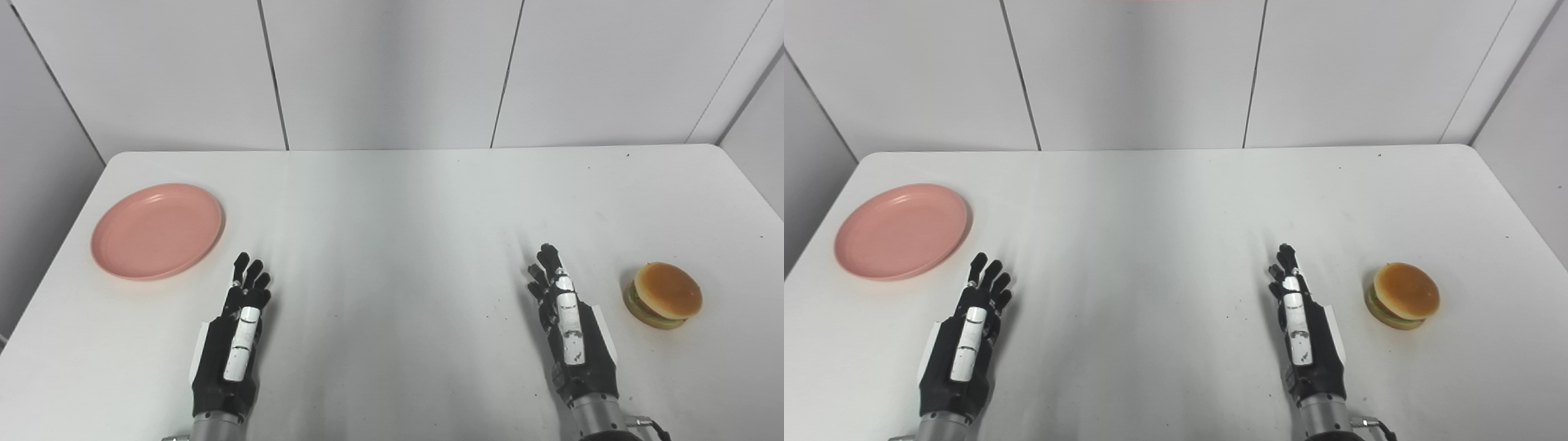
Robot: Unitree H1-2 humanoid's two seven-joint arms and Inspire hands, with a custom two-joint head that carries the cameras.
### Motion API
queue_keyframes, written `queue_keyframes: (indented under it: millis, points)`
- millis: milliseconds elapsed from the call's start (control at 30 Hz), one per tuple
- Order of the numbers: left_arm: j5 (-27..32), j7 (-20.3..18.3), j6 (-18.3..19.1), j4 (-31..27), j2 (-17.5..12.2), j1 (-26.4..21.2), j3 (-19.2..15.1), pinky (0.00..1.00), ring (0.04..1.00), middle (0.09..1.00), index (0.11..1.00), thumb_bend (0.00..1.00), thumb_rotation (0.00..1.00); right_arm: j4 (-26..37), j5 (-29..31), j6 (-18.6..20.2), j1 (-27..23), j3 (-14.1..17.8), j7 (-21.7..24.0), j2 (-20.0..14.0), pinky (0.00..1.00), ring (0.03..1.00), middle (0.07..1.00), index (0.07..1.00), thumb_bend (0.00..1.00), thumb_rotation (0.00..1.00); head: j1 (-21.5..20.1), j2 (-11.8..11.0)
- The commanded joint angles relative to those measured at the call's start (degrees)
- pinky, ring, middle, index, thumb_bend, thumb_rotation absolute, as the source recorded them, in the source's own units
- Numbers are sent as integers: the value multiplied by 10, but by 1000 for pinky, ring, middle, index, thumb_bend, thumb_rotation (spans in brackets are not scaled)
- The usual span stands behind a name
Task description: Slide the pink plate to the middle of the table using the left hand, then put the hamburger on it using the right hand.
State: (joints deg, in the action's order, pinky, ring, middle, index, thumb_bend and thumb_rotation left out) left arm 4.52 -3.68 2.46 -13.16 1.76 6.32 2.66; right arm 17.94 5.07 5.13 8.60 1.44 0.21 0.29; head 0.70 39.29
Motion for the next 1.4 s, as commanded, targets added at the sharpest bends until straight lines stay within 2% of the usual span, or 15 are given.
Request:
queue_keyframes:
  millis: [0,400,667,767,800,967,1133,1367]
  points:
    - [-4,-3,-10,-15,-7,-8,1,1000,984,996,1000,795,808,22,0,-10,32,-3,0,4,966,958,979,962,791,1000,1,0]
    - [-3,-3,-14,-8,-4,-8,2,996,983,997,1000,790,803,18,2,-12,32,-2,2,3,970,962,981,962,779,1000,7,-6]
    - [-15,-2,-52,30,5,-8,12,986,973,992,1000,728,817,-20,20,-41,28,8,13,-7,978,969,989,968,768,1000,59,-53]
    - [-18,-1,-71,48,10,-9,16,994,980,998,1000,710,817,-35,26,-51,27,13,19,-12,987,967,988,966,770,1000,69,-63]
    - [-22,1,-75,54,12,-10,19,994,979,998,1000,708,818,-41,29,-56,26,16,22,-14,989,967,988,967,771,1000,82,-75]
    - [-45,12,-101,82,21,-12,28,981,981,997,1000,671,840,-65,47,-71,22,28,35,-20,1000,979,998,973,731,1000,114,-100]
    - [-66,22,-133,107,28,-15,35,952,970,996,1000,675,844,-82,52,-79,17,37,44,-22,1000,994,1000,991,708,1000,134,-116]
    - [-80,31,-158,130,35,-22,40,931,956,996,1000,674,842,-95,55,-80,10,43,50,-28,1000,1000,1000,1000,687,1000,152,-125]
